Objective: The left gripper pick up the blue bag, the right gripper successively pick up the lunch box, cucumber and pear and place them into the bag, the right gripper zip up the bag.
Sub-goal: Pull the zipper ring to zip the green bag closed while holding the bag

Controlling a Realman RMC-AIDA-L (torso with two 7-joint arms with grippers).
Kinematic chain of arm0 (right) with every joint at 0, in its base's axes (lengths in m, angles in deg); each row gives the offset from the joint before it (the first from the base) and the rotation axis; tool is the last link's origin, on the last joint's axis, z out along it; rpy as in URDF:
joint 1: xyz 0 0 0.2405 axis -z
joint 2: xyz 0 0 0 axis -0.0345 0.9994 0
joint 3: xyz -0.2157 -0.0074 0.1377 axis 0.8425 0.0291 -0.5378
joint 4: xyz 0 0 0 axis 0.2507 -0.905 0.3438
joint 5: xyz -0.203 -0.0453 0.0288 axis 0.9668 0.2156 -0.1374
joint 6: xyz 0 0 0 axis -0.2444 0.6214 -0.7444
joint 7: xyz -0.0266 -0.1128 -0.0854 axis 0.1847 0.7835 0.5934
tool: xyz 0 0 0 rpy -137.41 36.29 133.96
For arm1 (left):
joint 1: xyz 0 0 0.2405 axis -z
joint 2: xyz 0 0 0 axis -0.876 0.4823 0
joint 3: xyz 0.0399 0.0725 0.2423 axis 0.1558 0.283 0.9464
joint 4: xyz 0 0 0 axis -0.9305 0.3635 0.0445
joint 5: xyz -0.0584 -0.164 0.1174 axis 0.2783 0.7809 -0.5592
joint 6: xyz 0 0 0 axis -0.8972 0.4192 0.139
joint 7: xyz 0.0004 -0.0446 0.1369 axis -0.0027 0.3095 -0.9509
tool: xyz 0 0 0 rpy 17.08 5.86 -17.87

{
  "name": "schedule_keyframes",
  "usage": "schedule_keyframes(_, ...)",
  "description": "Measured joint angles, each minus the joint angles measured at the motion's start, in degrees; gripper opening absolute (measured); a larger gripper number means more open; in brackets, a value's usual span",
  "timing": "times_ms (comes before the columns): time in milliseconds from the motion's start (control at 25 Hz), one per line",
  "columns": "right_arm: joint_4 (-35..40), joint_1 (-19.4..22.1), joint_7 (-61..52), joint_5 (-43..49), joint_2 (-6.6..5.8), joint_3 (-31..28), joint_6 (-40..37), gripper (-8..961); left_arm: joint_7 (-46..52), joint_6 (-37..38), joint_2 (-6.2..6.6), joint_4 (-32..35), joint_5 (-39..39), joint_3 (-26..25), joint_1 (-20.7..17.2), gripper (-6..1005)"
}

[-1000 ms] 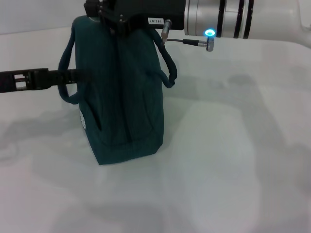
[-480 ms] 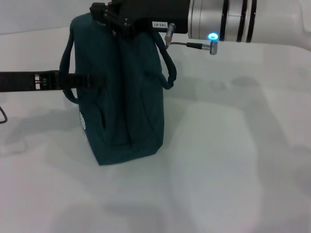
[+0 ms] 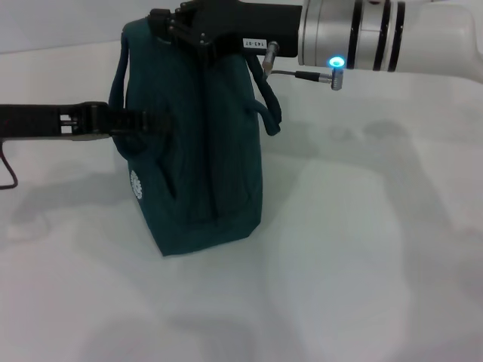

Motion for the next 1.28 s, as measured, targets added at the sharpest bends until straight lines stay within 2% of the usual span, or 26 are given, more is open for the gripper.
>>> schedule_keyframes(120, 0.1, 0.0, 0.0, 0.0, 0.00, 0.0, -0.1, 10, 1.7, 0.6, 0.02, -0.3, -0.2, 0.0, 0.6, 467)
schedule_keyframes(200, 0.1, 0.0, 0.0, 0.0, 0.00, 0.0, -0.2, 10, 2.5, 0.7, 0.02, -0.5, -0.2, 0.0, 0.9, 389)
schedule_keyframes(440, 0.1, 0.2, 0.7, -0.1, 0.00, -0.2, -0.3, 11, 3.2, -0.7, -0.38, 0.0, -1.0, 0.0, 1.2, 479)
schedule_keyframes(640, 0.1, 0.9, 0.7, -0.3, 0.00, -0.3, -2.2, 11, 4.4, -4.9, -0.47, 2.1, -2.4, 0.0, 1.8, 583)
schedule_keyframes(920, 0.3, 1.9, 0.4, -0.4, -0.02, -0.4, -3.4, 11, 4.1, -8.6, -0.51, 3.6, -4.6, 0.0, 2.2, 570)
schedule_keyframes(1280, 0.7, 2.4, 0.2, -0.5, -0.18, -2.3, -3.4, 11, -0.5, -8.7, -0.32, 3.2, -3.6, 0.0, 0.7, 553)
